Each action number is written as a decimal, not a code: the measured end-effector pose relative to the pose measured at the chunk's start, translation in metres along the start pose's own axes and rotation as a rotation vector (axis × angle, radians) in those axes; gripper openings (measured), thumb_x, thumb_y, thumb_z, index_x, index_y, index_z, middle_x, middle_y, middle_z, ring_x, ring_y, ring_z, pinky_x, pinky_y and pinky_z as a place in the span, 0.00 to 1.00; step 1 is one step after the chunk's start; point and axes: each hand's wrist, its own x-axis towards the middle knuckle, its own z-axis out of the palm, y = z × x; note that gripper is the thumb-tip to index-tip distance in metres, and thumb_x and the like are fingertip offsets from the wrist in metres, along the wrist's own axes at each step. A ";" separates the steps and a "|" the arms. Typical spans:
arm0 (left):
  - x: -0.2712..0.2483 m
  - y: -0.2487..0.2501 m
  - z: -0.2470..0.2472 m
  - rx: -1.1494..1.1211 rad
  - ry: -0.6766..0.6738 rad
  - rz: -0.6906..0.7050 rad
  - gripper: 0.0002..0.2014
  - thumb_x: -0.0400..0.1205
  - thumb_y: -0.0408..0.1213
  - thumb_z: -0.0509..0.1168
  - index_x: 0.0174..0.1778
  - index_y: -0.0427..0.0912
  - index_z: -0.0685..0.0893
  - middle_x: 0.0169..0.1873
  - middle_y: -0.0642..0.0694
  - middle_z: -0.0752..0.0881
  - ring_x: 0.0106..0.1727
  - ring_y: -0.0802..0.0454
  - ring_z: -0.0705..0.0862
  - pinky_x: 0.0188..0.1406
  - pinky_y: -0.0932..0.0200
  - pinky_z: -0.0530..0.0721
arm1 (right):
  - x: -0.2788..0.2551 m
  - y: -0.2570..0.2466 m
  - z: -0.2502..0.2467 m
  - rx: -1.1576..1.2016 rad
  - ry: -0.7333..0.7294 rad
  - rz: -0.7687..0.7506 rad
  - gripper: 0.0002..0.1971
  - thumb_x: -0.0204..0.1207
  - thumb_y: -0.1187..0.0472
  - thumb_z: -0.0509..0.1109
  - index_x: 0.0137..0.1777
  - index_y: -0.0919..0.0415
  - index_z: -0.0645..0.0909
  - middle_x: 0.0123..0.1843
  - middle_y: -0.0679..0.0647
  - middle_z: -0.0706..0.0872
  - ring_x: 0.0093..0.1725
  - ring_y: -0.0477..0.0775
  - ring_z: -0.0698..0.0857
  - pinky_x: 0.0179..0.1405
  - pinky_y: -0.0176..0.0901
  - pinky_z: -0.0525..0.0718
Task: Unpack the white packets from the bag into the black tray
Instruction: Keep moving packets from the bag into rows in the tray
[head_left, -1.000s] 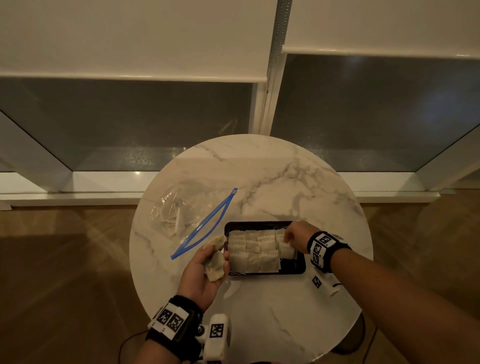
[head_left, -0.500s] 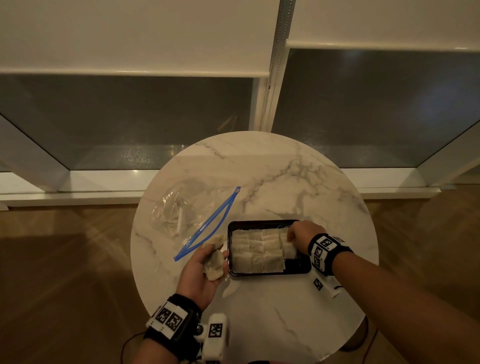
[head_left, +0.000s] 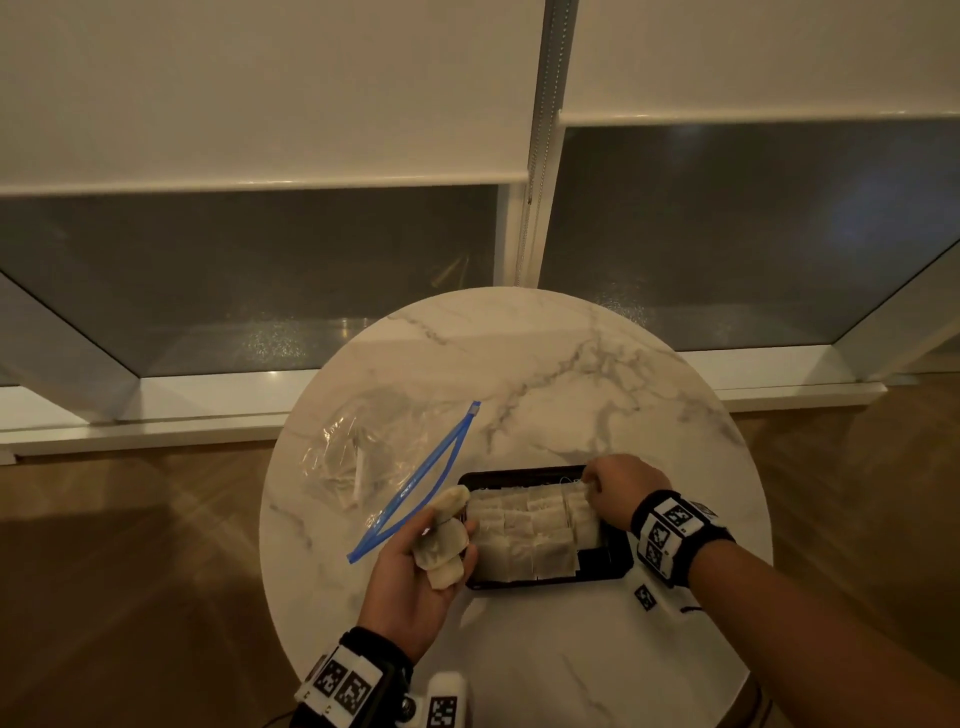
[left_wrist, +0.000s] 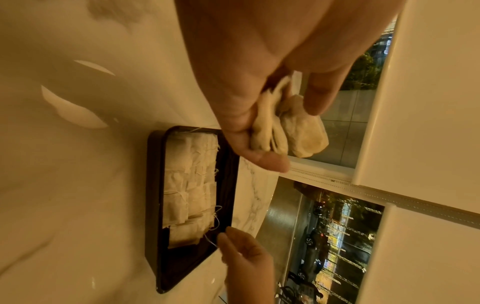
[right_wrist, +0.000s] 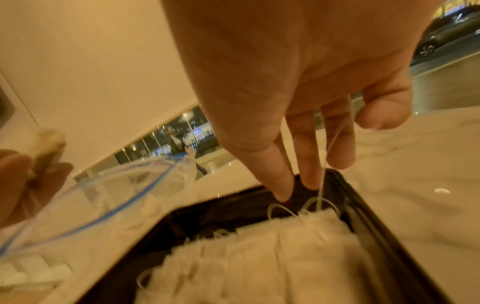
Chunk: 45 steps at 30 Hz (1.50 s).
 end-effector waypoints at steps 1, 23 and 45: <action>-0.001 0.001 0.002 -0.020 -0.026 -0.007 0.20 0.88 0.44 0.59 0.65 0.35 0.88 0.64 0.35 0.87 0.68 0.40 0.85 0.55 0.50 0.87 | -0.003 -0.004 -0.004 0.063 0.039 0.000 0.12 0.77 0.53 0.66 0.59 0.45 0.84 0.56 0.47 0.87 0.54 0.51 0.85 0.52 0.44 0.84; -0.009 0.010 -0.003 -0.090 0.185 0.150 0.12 0.81 0.22 0.56 0.56 0.36 0.79 0.37 0.42 0.81 0.40 0.46 0.82 0.34 0.52 0.92 | -0.044 -0.148 -0.017 0.006 0.111 -0.550 0.15 0.79 0.57 0.62 0.62 0.51 0.84 0.59 0.52 0.86 0.60 0.58 0.80 0.61 0.53 0.79; 0.029 0.089 -0.037 1.956 0.386 0.691 0.07 0.82 0.42 0.67 0.54 0.48 0.83 0.46 0.49 0.82 0.44 0.52 0.82 0.44 0.59 0.83 | 0.000 -0.210 0.021 -0.432 -0.134 -0.602 0.33 0.80 0.57 0.65 0.83 0.52 0.55 0.58 0.59 0.86 0.58 0.63 0.83 0.67 0.56 0.73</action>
